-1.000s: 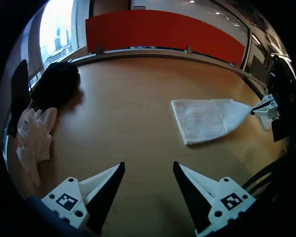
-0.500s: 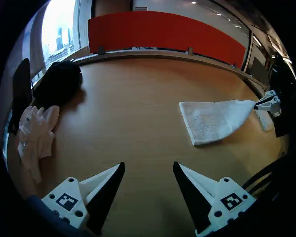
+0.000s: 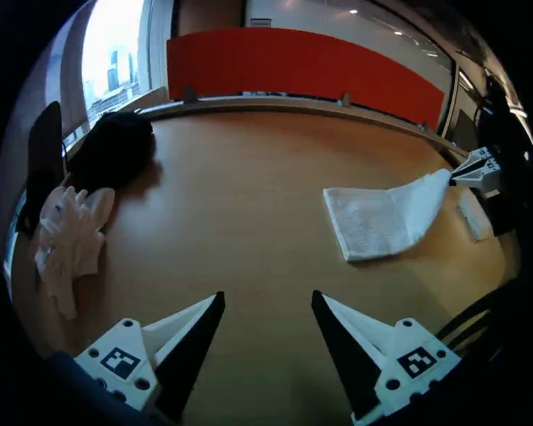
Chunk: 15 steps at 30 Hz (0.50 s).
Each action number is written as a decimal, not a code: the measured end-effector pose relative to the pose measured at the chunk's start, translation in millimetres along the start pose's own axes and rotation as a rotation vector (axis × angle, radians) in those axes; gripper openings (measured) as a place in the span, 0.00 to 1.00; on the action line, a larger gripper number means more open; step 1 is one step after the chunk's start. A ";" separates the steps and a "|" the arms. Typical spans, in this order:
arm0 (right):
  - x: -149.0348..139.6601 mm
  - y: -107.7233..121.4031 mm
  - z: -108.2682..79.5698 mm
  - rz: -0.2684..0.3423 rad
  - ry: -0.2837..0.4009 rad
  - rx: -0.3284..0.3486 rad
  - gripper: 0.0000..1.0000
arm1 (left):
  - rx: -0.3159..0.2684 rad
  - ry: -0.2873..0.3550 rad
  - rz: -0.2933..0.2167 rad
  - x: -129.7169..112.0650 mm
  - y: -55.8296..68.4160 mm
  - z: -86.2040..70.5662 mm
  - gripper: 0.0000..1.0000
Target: Fold towel
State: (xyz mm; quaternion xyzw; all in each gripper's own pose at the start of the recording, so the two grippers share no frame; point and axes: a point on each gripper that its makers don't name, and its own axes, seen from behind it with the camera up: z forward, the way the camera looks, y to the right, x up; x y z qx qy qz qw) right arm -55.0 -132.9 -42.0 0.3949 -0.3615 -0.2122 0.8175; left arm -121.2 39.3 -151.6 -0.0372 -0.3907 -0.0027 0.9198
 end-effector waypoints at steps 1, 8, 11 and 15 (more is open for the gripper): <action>4.5 -1.8 1.6 -0.012 0.001 0.007 0.04 | 0.002 0.001 -0.003 -1.1 0.1 -1.0 0.90; 32.5 -17.9 18.6 -0.084 0.006 0.065 0.04 | 0.014 0.009 -0.027 -7.6 -0.3 -8.3 0.90; 43.7 -27.8 27.9 -0.107 0.011 0.094 0.04 | 0.018 0.013 -0.037 -9.7 -0.8 -11.3 0.90; 57.5 -44.0 42.9 -0.137 0.014 0.134 0.04 | 0.024 0.014 -0.047 -13.6 -2.2 -13.4 0.91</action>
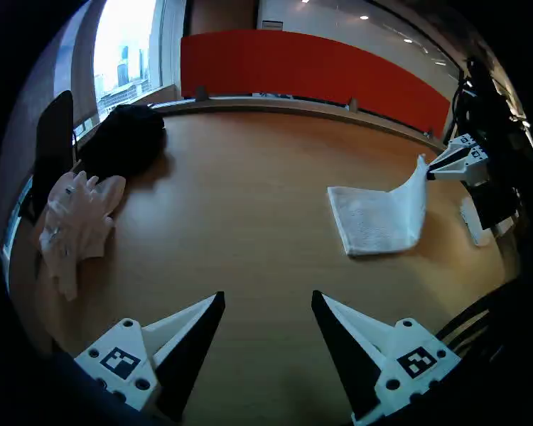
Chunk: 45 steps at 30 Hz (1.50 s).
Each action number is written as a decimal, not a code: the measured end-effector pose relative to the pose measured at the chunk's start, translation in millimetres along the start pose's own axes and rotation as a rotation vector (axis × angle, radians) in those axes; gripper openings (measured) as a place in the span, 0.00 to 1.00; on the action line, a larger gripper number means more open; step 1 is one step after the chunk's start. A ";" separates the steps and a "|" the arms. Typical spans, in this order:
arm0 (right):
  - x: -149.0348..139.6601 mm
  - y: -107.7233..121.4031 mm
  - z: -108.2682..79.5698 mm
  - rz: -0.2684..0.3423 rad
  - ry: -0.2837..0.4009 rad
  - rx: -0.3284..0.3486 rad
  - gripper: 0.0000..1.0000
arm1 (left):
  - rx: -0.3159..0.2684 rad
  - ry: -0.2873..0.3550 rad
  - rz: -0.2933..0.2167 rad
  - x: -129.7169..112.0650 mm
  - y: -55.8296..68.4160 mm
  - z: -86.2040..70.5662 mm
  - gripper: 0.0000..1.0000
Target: Fold towel
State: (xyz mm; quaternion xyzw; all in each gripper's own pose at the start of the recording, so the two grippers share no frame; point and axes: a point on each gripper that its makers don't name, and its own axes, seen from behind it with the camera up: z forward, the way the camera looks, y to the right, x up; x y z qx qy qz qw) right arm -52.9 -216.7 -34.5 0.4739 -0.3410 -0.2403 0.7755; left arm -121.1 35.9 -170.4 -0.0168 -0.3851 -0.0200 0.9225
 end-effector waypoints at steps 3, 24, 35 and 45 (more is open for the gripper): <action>8.7 -11.1 15.0 -0.022 -0.004 0.033 0.04 | 0.005 0.002 -0.005 -1.3 -1.1 -1.6 0.91; -0.3 -61.1 92.4 -0.036 -0.103 0.168 0.05 | 0.029 0.001 -0.065 -12.2 -10.0 -12.0 0.90; 1.0 -61.1 91.4 -0.029 -0.097 0.166 0.40 | 0.033 -0.006 -0.060 -12.6 -13.1 -11.3 0.91; -5.8 -60.0 82.7 0.007 -0.090 0.142 0.87 | 0.032 -0.004 -0.052 -10.7 -11.6 -11.5 0.90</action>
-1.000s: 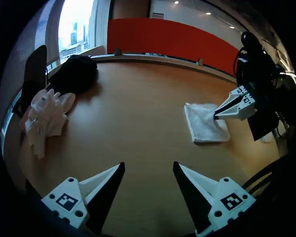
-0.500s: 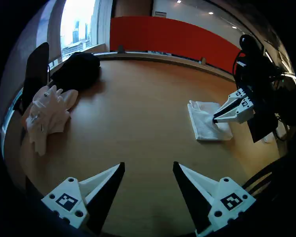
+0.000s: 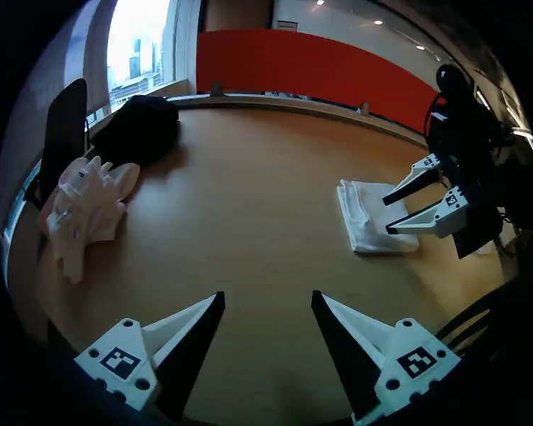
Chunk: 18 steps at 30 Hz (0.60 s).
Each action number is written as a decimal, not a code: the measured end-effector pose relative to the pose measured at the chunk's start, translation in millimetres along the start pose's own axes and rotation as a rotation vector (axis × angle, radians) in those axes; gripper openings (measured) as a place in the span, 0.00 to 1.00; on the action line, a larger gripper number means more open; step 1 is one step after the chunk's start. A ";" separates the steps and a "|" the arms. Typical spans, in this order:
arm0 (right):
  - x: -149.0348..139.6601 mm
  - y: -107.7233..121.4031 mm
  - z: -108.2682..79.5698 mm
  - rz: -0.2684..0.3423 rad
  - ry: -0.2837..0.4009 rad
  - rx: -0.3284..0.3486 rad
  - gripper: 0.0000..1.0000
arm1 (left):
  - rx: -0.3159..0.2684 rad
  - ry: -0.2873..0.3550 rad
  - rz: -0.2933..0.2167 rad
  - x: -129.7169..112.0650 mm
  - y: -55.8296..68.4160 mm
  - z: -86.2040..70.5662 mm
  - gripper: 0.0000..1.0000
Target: Fold towel
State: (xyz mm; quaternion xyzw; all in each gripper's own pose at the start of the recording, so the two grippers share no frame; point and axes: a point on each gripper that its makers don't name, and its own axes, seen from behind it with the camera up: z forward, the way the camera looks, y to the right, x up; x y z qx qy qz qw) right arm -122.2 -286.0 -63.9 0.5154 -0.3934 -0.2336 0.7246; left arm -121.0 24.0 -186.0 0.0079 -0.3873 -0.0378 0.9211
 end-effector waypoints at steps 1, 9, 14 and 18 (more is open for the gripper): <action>-1.0 0.0 -0.8 0.004 0.001 -0.003 0.87 | 0.000 0.001 0.001 0.4 0.3 0.0 0.90; -15.4 2.3 -9.0 0.035 0.000 -0.038 0.87 | -0.002 0.006 0.006 2.4 2.8 0.8 0.90; -28.6 3.0 -14.8 0.058 -0.007 -0.055 0.87 | -0.004 0.005 0.011 2.1 4.7 1.0 0.90; -41.2 2.6 -20.5 0.074 -0.016 -0.067 0.87 | -0.007 0.005 0.015 2.7 6.0 1.1 0.90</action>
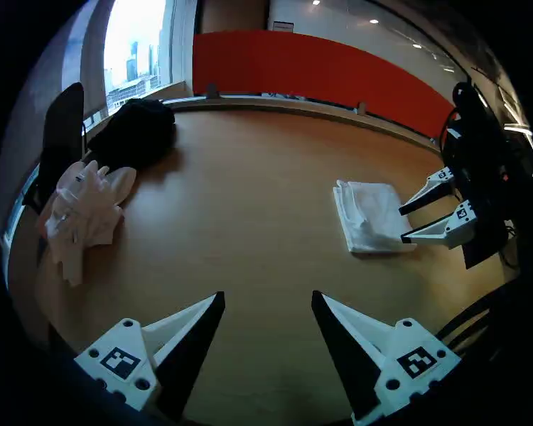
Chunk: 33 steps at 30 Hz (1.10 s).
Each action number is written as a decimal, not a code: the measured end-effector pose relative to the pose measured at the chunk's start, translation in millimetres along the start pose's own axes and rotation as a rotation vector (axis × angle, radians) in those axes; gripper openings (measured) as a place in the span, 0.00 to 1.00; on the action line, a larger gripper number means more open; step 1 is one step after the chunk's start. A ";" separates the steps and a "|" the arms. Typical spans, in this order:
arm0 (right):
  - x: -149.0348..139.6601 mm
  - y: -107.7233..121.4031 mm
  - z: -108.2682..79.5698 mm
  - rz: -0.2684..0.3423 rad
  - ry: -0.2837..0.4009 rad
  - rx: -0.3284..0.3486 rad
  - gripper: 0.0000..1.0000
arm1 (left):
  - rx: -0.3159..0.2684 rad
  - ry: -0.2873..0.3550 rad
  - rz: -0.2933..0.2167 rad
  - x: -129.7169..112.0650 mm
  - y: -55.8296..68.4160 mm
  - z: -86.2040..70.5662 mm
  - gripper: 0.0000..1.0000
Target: Fold towel
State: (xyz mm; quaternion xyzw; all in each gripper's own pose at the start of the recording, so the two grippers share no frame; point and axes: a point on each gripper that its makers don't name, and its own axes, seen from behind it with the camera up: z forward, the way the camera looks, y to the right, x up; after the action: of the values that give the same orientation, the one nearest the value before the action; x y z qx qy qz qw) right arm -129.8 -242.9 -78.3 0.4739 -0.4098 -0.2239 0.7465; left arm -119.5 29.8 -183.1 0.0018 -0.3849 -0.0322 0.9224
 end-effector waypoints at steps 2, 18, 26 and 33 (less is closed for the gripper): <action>-5.3 -0.2 -2.7 0.006 -0.003 -0.004 0.87 | -0.001 0.000 0.002 0.3 0.3 0.0 0.90; -38.4 0.2 -9.4 0.034 -0.039 -0.035 0.86 | -0.005 -0.001 0.010 -0.3 3.0 -1.7 0.90; -55.9 1.2 -5.5 0.057 -0.067 -0.052 0.73 | -0.005 -0.003 0.011 -1.1 3.4 -2.4 0.90; -60.8 2.6 -4.1 0.077 -0.072 -0.060 0.67 | -0.005 -0.005 0.011 -2.3 4.0 -3.4 0.90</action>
State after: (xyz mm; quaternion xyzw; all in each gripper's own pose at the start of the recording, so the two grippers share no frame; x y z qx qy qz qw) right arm -160.7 -195.7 -101.2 0.4269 -0.4474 -0.2241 0.7532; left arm -118.5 33.8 -187.0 -0.0028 -0.3870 -0.0281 0.9216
